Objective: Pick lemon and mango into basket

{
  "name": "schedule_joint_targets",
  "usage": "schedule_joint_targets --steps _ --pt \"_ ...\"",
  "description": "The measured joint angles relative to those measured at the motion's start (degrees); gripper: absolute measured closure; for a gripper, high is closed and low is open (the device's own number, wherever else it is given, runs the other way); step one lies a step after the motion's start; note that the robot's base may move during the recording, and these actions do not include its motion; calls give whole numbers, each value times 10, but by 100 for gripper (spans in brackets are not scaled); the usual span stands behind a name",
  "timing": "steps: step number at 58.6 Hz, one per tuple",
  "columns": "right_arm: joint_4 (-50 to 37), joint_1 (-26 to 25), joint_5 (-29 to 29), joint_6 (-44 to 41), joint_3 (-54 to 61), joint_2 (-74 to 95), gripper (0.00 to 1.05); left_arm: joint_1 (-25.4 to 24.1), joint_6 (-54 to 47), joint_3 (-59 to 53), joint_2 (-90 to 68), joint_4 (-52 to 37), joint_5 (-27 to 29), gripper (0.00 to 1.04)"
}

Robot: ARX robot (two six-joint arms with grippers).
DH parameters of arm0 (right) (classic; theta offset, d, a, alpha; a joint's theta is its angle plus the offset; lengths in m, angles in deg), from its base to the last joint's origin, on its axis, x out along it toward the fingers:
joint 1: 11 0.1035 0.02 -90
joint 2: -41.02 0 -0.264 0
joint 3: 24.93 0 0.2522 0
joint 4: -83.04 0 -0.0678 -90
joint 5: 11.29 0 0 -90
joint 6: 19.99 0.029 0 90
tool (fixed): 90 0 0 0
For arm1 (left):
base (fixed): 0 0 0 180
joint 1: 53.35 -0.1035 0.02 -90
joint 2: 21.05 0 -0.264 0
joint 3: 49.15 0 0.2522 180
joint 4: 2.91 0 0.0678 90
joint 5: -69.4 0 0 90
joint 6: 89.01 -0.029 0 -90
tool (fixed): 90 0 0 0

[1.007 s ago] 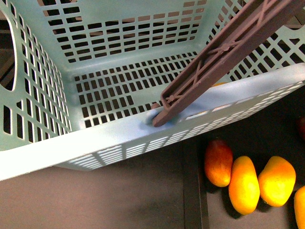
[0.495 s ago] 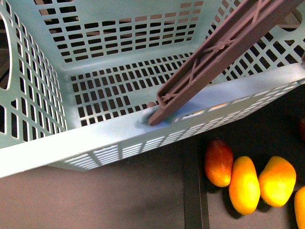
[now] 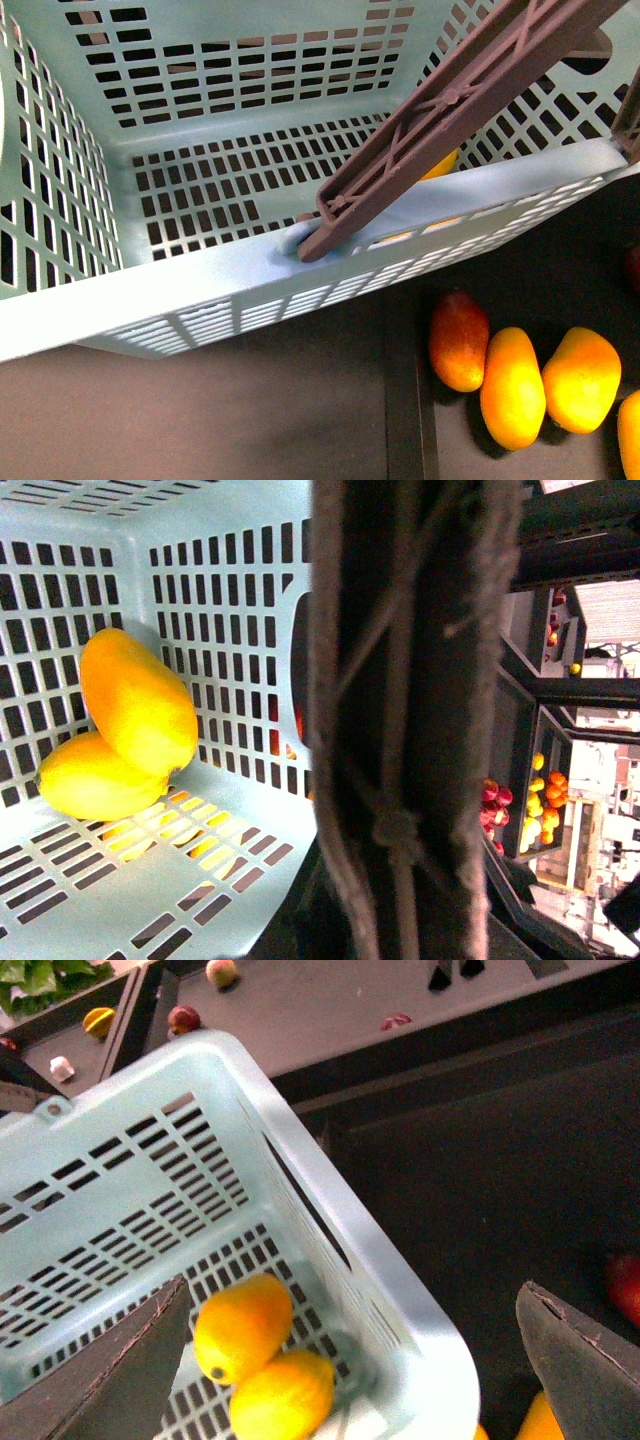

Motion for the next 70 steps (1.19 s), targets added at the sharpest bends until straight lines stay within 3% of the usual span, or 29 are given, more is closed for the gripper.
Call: schedule_joint_targets --steps 6,20,24,27,33,45,51,55,70 --pt "35 0 -6 21 17 -80 9 0 1 0 0 0 -4 100" --pt "34 0 -7 27 19 -77 9 1 3 0 0 0 -6 100" --pt "-142 -11 -17 -88 95 -104 24 1 1 0 0 0 -3 100" --pt "-221 -28 -3 -167 146 -128 37 0 0 0 0 0 -3 100" --pt "-247 -61 26 -230 209 -171 61 0 1 0 0 0 -3 100" --pt "-248 -104 69 -255 276 -237 103 0 1 0 0 0 -5 100" --pt "-241 -121 84 -255 298 -267 103 0 1 0 0 0 -4 100" --pt "-232 -156 133 -256 309 -286 103 0 1 0 0 0 -5 100" --pt "-200 -178 139 -256 339 -348 103 0 1 0 0 0 -5 100"
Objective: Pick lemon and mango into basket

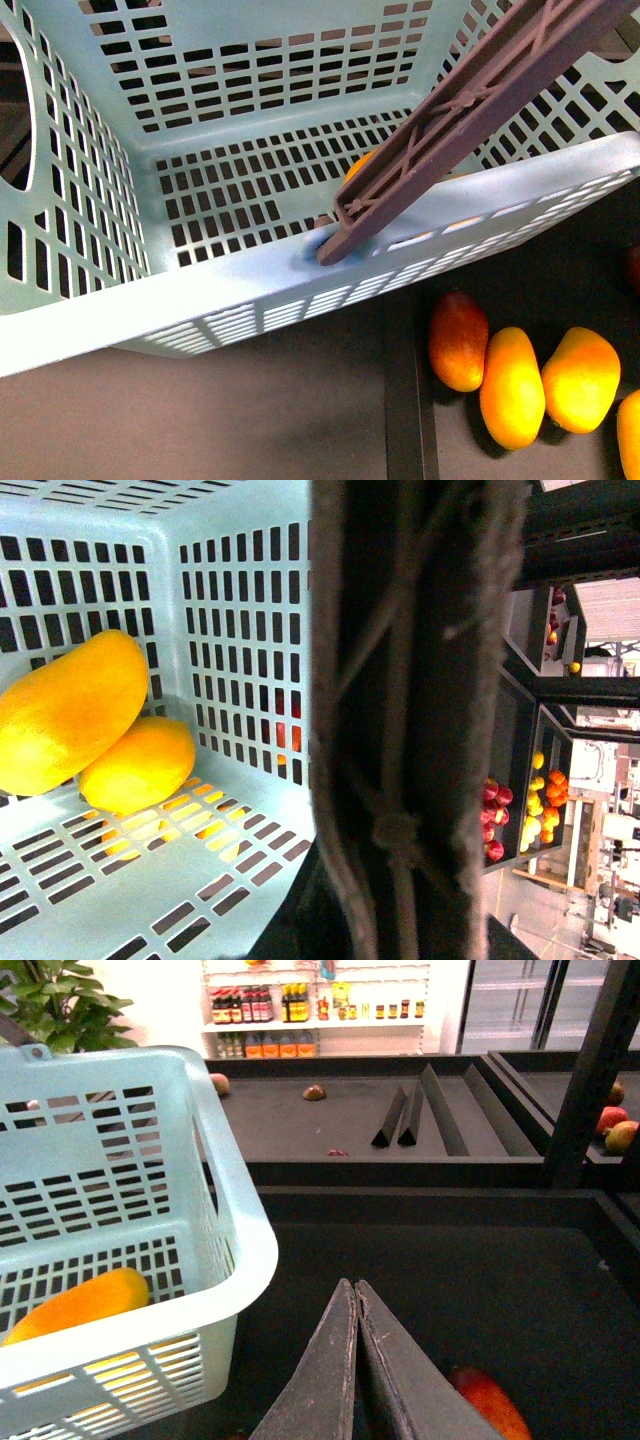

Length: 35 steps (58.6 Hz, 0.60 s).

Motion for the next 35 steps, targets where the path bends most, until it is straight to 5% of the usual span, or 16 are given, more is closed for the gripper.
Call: schedule_joint_targets --steps 35 --pt "61 0 0 0 26 -102 103 0 0 0 0 0 0 100"
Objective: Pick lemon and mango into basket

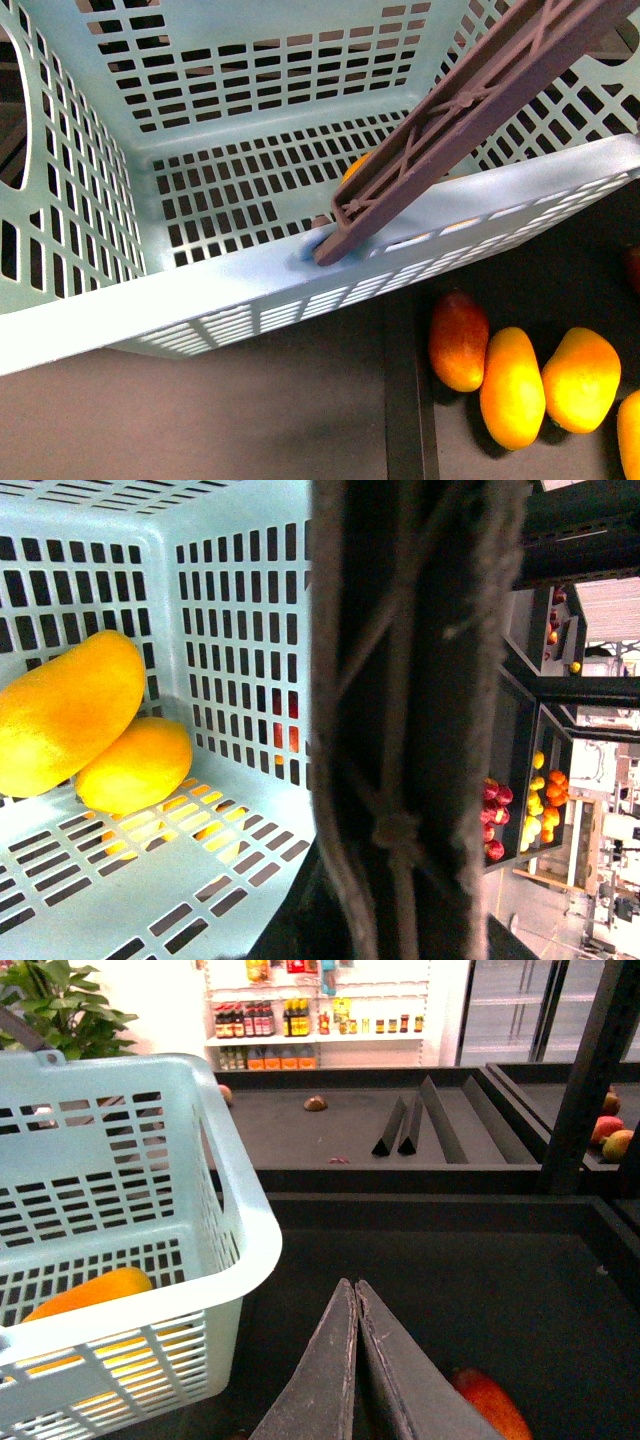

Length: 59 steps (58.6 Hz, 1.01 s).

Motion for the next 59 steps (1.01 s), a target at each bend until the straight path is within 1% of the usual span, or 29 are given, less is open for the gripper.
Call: schedule_joint_targets --steps 10,14,16,44,46,53,55,59 --pt "30 0 0 0 0 -30 103 0 0 0 0 0 0 100" --pt "100 0 2 0 0 -82 103 0 0 0 0 0 0 100" --pt "120 0 0 0 0 -103 103 0 0 0 0 0 0 100" --pt "130 0 0 0 0 -127 103 0 0 0 0 0 0 100" --pt "130 0 0 -1 0 -127 99 0 0 0 0 0 0 100" --pt "130 0 0 -1 0 -127 71 0 0 0 0 0 0 100" --pt "130 0 0 -1 0 -127 64 0 0 0 0 0 0 100" --pt "130 0 0 -1 0 -127 53 0 0 0 0 0 0 100"
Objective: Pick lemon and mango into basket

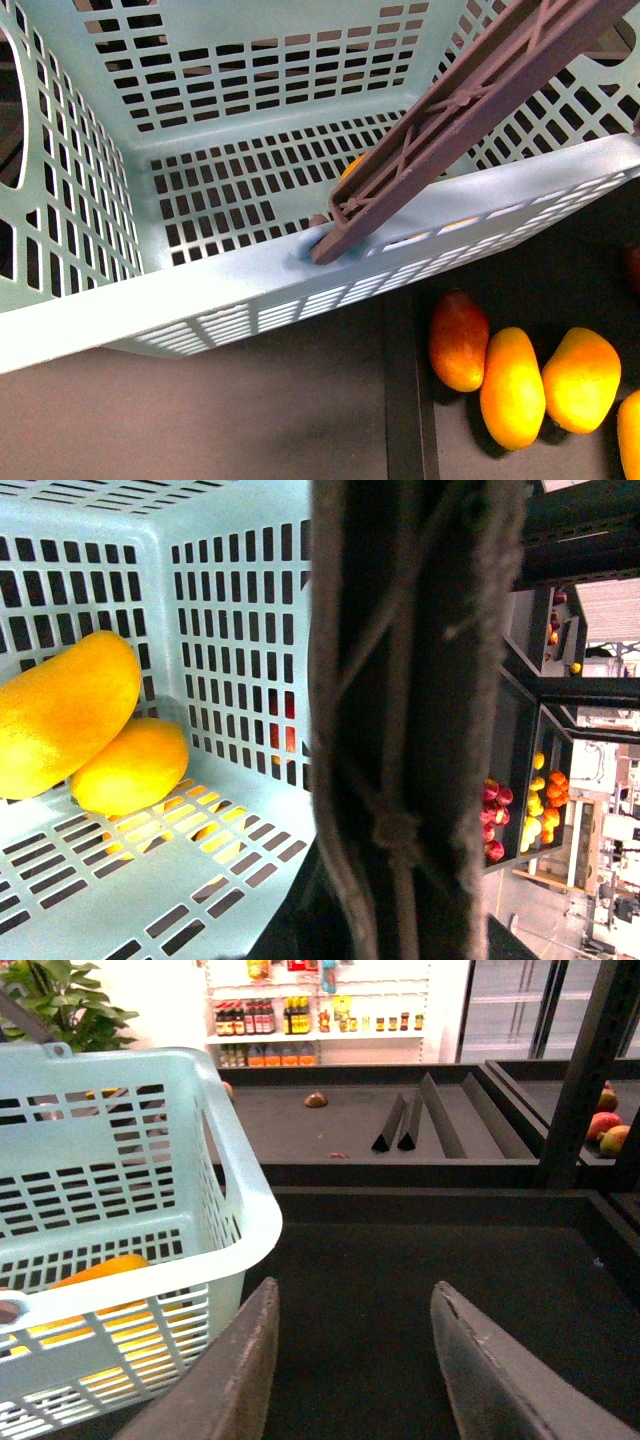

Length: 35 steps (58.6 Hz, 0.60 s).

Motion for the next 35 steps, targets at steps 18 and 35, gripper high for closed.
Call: schedule_joint_targets --steps 18,35 --pt "0 0 0 0 0 0 8 7 9 0 0 8 68 100" --pt "0 0 0 0 0 0 9 -94 85 -136 18 -99 272 100"
